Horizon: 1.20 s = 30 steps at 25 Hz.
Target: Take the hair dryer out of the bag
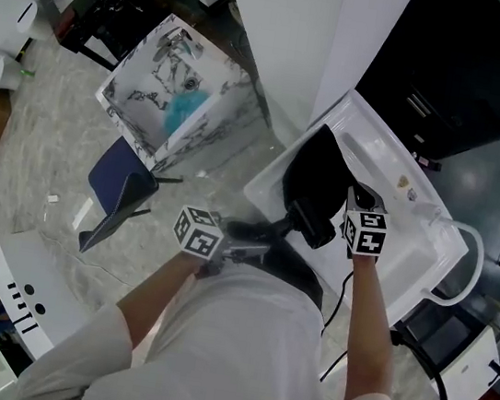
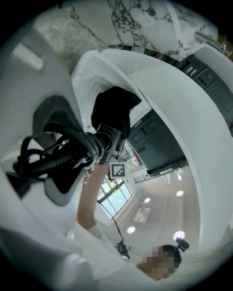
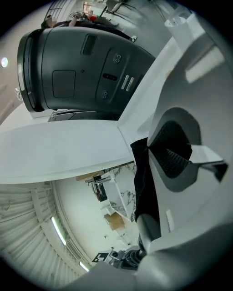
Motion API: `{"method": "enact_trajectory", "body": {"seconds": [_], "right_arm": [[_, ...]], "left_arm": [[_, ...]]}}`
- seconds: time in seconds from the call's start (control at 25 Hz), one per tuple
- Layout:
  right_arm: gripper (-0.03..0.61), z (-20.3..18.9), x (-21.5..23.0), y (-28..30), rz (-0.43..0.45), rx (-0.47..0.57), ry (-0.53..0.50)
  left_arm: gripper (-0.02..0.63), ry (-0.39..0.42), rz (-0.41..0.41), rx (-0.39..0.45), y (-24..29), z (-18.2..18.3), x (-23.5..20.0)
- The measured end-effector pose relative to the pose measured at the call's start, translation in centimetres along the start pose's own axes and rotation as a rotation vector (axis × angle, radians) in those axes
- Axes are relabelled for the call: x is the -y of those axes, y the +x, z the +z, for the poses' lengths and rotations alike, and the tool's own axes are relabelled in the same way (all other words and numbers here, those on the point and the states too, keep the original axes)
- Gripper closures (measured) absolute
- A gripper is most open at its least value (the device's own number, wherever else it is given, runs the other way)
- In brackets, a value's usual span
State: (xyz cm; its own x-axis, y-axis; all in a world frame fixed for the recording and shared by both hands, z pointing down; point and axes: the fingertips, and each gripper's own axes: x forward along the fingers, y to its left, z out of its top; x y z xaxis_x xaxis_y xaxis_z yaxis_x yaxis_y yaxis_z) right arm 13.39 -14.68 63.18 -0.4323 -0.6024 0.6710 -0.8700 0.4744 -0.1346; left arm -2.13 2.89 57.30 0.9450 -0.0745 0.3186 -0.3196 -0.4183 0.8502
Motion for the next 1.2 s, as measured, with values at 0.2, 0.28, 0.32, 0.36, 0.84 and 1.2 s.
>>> {"method": "enact_trajectory", "body": {"seconds": [0.2, 0.28, 0.32, 0.36, 0.84, 1.2], "right_arm": [[0.568, -0.9, -1.7, -0.7, 0.011, -0.013, 0.009], [0.568, -1.5, -2.9, -1.2, 0.018, -0.026, 0.021], [0.568, -1.8, -3.6, -1.4, 0.022, -0.034, 0.030], [0.568, -2.1, -4.2, -1.7, 0.025, -0.045, 0.037], [0.462, -9.0, -13.5, -3.0, 0.130, -0.301, 0.057], [0.385, -7.3, -14.6, -7.1, 0.018, -0.129, 0.189]], "left_arm": [[0.400, -0.014, 0.019, 0.075, -2.5, 0.4, 0.3], [0.400, -0.022, 0.038, 0.106, -3.8, 0.8, -0.3], [0.400, -0.023, 0.048, 0.120, -4.4, 1.1, -0.6], [0.400, -0.022, 0.056, 0.132, -5.0, 1.4, -0.9], [0.400, 0.030, 0.083, 0.222, -10.1, 4.6, -2.2], [0.402, 0.079, 0.039, 0.196, -10.1, 4.7, -1.4]]}}
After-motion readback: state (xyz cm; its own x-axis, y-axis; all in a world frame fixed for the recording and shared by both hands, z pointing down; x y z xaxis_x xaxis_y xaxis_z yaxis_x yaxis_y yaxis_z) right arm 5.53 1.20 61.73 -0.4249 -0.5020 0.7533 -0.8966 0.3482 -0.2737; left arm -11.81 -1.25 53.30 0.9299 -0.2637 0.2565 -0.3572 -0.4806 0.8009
